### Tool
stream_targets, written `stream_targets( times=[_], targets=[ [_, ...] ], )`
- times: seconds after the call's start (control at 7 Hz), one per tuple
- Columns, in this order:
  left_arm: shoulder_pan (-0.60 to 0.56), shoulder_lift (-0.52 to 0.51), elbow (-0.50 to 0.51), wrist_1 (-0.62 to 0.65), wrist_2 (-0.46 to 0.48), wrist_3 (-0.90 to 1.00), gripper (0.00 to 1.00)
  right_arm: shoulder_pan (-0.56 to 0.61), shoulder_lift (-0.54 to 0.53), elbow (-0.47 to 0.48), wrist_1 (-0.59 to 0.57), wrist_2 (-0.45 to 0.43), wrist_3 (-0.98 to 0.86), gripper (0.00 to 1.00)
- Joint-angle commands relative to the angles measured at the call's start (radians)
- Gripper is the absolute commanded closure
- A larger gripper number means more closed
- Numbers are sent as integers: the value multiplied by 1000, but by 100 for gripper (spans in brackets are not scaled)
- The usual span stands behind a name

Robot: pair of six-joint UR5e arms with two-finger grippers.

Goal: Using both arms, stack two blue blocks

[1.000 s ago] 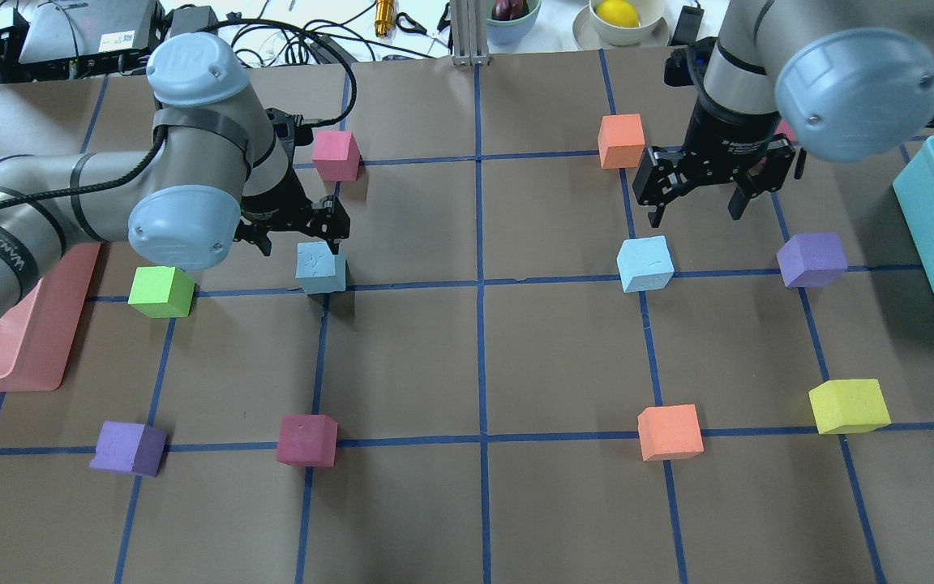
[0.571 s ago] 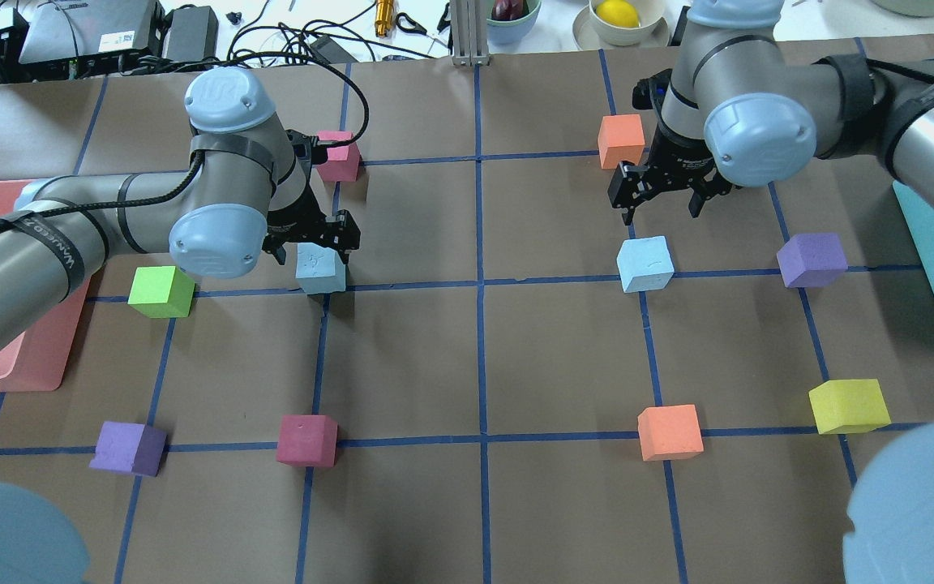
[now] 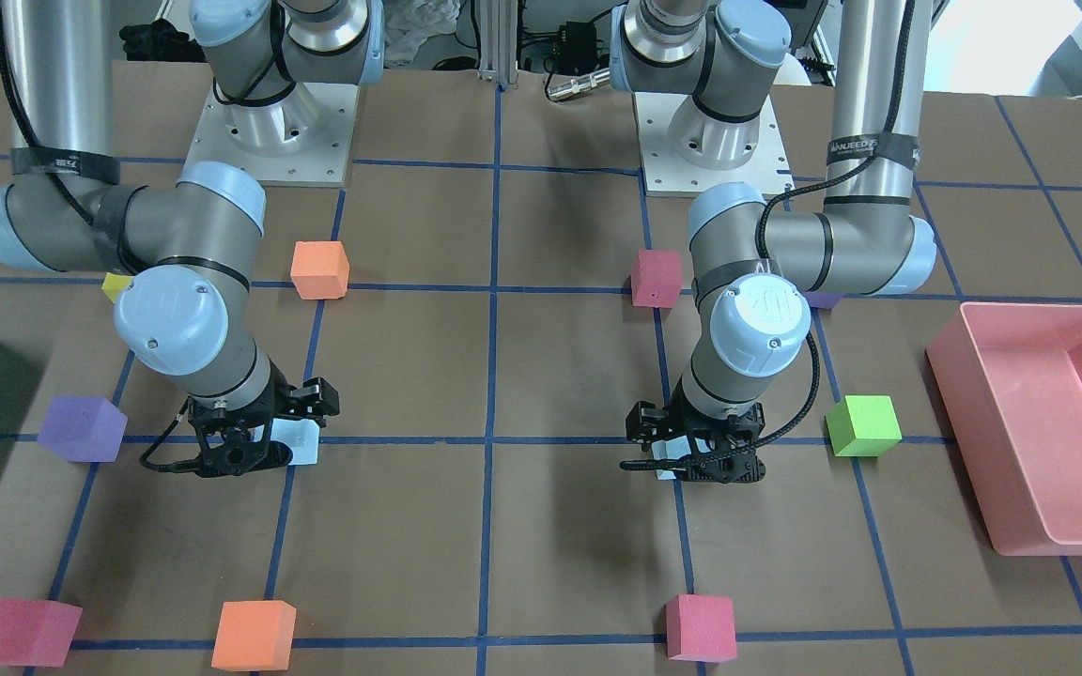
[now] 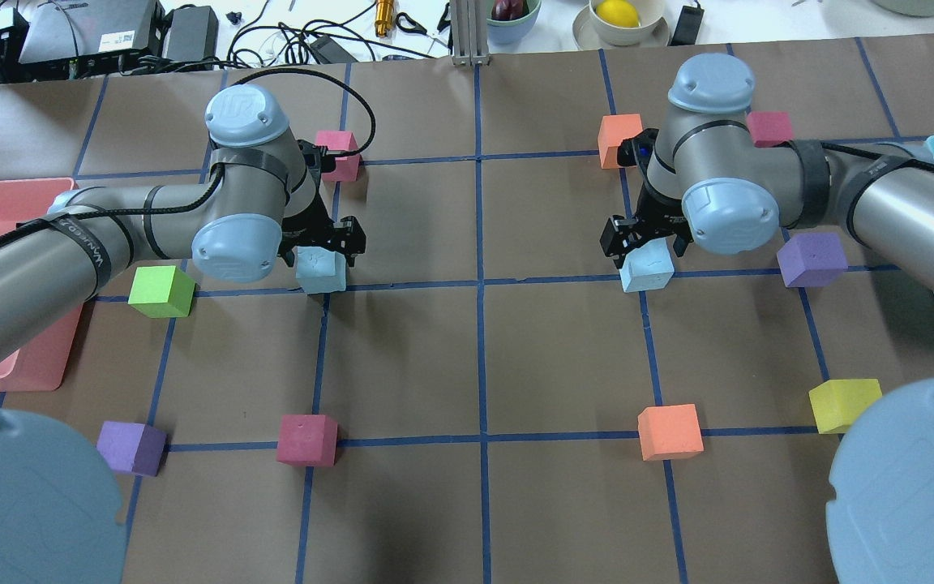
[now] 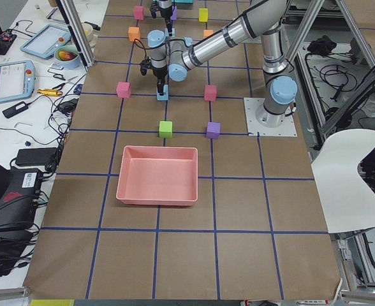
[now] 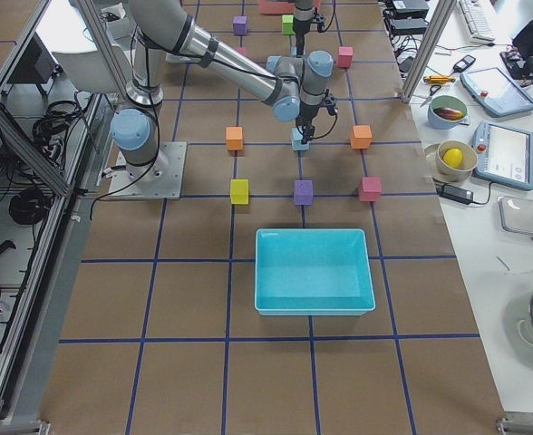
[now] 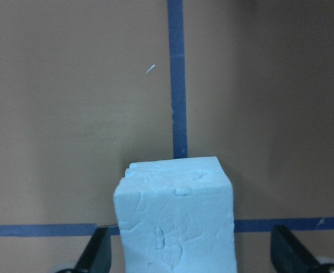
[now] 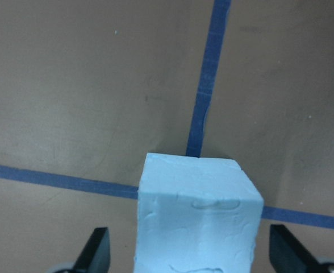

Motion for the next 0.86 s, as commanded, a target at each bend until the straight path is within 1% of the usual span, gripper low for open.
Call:
stream_targets(
  times=[0.0, 0.14, 0.29, 0.43, 0.57, 0.71],
  targets=[
    [1, -14, -1, 25, 24, 2, 0, 0, 4, 13, -58, 7, -8, 20],
    [1, -19, -1, 25, 26, 2, 0, 0, 4, 15, -69, 1, -31, 71],
    [-1, -19, -1, 34, 25, -1, 5, 0, 4, 12, -66, 1, -123, 95],
    [-1, -19, -3, 37, 23, -1, 11, 0, -1, 5, -65, 6, -113, 100],
    [1, -19, -3, 39, 23, 4, 29, 13, -10, -25, -42, 4, -13, 100],
    [1, -18, -1, 42, 23, 4, 50, 70, -12, -53, 11, 21, 199, 100]
  ],
)
